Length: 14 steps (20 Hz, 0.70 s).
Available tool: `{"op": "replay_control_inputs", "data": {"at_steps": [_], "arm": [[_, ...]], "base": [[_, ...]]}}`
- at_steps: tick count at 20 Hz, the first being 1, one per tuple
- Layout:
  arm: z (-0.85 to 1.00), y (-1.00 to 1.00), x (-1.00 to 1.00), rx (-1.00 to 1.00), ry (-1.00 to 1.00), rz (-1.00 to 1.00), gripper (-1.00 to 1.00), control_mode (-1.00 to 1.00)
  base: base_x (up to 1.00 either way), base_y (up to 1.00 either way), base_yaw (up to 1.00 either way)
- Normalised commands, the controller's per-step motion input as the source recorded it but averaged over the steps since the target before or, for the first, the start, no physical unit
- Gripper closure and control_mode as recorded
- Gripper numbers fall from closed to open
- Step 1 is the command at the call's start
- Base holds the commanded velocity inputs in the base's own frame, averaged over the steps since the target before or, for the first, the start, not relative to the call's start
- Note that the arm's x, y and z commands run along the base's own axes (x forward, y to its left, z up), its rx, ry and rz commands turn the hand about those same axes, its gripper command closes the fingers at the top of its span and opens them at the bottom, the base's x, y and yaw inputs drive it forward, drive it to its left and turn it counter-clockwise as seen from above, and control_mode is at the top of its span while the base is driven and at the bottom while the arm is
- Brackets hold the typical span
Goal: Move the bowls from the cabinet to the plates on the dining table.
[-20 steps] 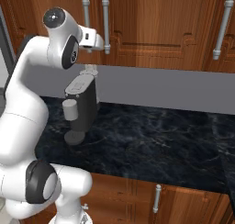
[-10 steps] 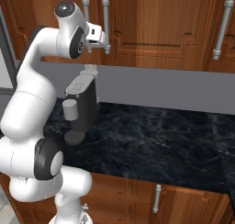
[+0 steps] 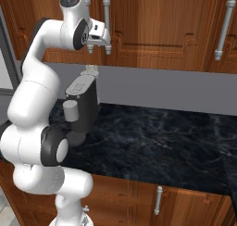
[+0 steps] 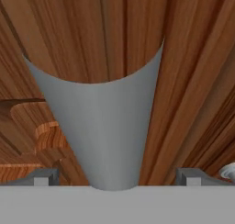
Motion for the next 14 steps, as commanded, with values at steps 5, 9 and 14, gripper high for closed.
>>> {"op": "replay_control_inputs", "data": {"at_steps": [5,9,14], "arm": [[0.0,0.0,0.19,0.0,0.0,0.0,-1.0,-1.0],[0.0,0.0,0.0,0.0,0.0,0.0,-1.0,-1.0],[0.0,0.0,0.0,0.0,0.0,0.0,1.0,-1.0]], "base": [[0.0,0.0,0.0],[0.0,0.0,0.0],[0.0,0.0,0.0]]}}
